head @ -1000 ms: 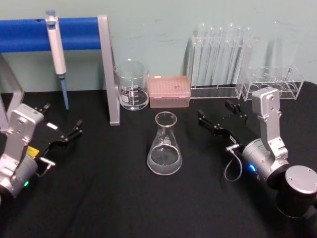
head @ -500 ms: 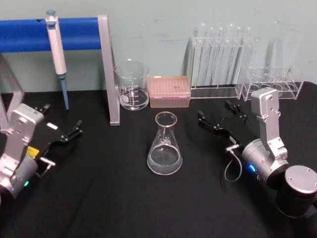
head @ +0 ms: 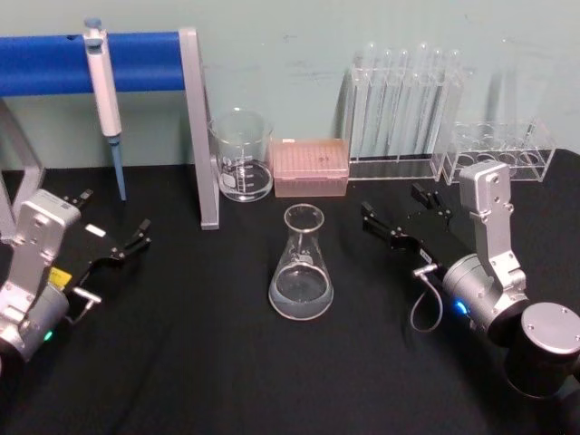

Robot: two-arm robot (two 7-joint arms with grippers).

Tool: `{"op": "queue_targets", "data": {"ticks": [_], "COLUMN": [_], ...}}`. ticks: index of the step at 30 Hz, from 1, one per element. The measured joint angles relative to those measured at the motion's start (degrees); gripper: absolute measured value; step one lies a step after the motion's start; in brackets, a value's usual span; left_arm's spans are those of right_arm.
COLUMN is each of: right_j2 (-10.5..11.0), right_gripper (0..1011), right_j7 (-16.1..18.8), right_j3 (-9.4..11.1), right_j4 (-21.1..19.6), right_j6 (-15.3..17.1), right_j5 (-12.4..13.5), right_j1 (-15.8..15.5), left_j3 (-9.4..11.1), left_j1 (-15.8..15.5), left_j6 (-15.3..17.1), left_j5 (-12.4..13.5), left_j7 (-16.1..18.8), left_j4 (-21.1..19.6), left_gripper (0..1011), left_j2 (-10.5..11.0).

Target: Grasp the erlenmeyer flask with one hand, shake it three times, then place it back.

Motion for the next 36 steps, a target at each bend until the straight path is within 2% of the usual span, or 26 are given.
{"op": "queue_targets", "data": {"ticks": [36], "right_j2": [0.0], "right_gripper": [1002], "right_j7": [0.0], "right_j3": [0.0], "right_j4": [-0.1], "right_j6": [0.0], "right_j5": [0.1], "right_j1": [0.0], "left_j3": [0.0], "left_j1": [0.0], "left_j6": [0.0], "left_j5": [0.0], "left_j7": [0.0], "left_j4": [0.0], "left_gripper": [1001], "left_j2": [0.0]}}
